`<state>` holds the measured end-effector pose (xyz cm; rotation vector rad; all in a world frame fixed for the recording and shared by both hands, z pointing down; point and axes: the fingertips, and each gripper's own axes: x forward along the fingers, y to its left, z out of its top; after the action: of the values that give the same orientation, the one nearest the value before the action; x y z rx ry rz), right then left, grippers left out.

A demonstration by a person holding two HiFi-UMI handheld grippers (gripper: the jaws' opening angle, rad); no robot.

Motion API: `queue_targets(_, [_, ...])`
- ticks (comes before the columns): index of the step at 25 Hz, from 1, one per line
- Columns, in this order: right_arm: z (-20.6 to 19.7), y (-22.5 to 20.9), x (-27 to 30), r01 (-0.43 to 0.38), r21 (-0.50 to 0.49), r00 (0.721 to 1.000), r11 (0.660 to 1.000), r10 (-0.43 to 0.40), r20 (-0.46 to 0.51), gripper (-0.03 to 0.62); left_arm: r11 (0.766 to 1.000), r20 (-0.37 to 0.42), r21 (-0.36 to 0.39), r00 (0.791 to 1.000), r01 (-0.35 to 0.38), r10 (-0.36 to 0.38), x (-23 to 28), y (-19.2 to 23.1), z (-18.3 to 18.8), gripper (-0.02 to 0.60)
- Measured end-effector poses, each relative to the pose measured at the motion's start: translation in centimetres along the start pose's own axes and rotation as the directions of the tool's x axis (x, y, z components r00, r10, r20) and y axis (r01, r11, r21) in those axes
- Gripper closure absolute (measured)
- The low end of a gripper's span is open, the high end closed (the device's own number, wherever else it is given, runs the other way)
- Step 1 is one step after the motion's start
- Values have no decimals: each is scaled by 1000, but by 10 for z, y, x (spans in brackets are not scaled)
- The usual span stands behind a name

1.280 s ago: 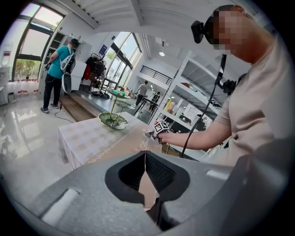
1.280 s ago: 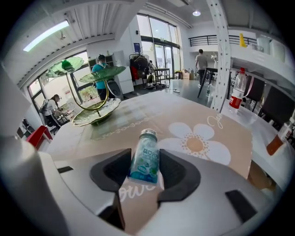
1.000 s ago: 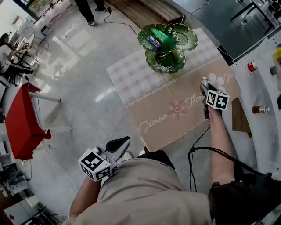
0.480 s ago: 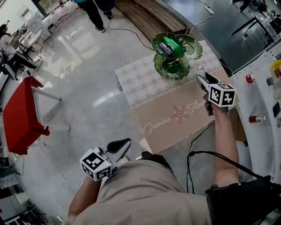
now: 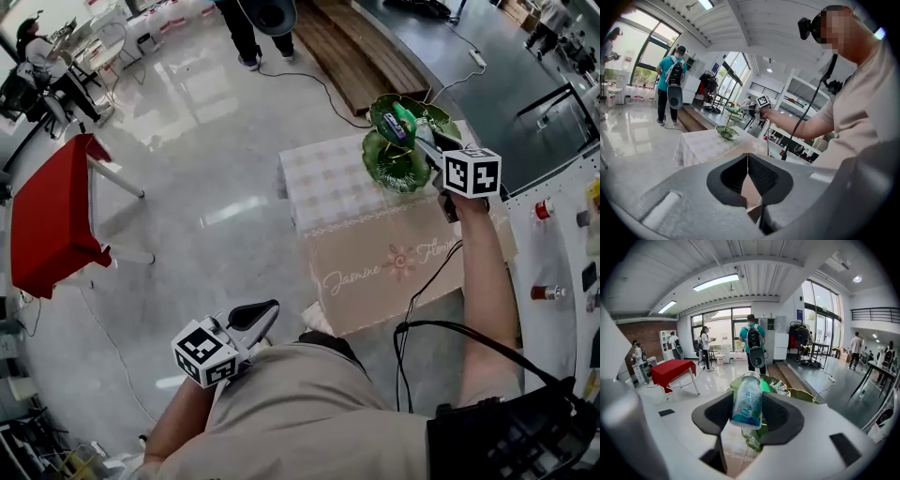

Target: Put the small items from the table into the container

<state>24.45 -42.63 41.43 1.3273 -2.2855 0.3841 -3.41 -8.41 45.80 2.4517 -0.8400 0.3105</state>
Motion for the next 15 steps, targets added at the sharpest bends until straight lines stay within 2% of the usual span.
queue_targets(8, [14,14,58,-24,-85,995,996,16,-97,395,995,38,-53,995,-88,90,-27,17,-8,572])
queue_targets(15, [9,14,74,-38,-116,989,993,21,-146,391,990,52,-81,992,-112,117,-33,21,-14,572])
